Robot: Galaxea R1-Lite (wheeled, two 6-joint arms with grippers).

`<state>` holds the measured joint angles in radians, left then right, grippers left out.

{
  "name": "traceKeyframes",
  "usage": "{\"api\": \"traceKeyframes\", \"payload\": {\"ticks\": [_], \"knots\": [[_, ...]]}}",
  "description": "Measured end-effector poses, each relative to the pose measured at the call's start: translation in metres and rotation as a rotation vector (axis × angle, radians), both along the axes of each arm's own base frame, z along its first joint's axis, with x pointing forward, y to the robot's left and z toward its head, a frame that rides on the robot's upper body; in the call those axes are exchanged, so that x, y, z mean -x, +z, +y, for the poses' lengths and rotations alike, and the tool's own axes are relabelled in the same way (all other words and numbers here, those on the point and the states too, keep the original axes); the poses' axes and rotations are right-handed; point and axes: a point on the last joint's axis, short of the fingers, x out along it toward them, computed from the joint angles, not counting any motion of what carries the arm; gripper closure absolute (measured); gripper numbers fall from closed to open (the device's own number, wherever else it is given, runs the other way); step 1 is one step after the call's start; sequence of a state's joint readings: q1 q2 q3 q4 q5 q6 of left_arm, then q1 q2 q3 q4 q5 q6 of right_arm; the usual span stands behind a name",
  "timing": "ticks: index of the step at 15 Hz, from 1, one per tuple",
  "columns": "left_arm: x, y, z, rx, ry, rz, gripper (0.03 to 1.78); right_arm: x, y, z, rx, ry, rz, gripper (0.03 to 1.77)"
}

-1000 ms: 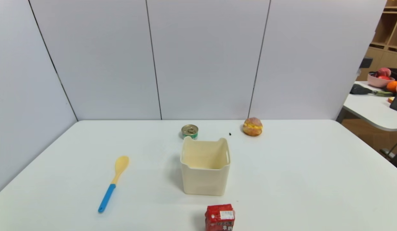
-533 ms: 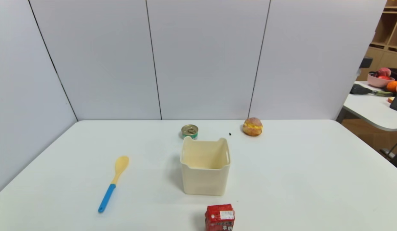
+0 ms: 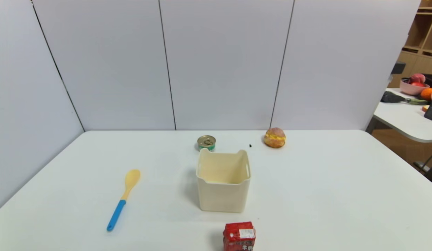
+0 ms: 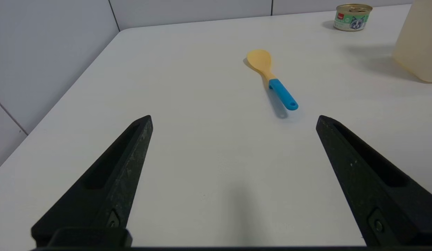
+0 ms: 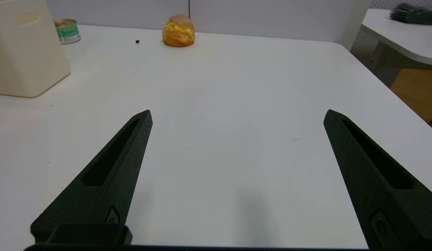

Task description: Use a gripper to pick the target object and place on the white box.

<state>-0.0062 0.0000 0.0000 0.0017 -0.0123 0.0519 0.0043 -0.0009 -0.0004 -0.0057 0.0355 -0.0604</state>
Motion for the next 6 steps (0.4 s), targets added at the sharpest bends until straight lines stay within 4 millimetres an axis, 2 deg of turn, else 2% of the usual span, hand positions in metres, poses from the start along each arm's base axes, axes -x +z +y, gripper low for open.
{"api": "traceKeyframes", "payload": {"ticks": [6], "knots": [[0.0,0.0,0.0,0.0,0.001,0.0,0.12,0.0,0.0,-0.0002,-0.033,-0.009,0.0,0.11]]}}
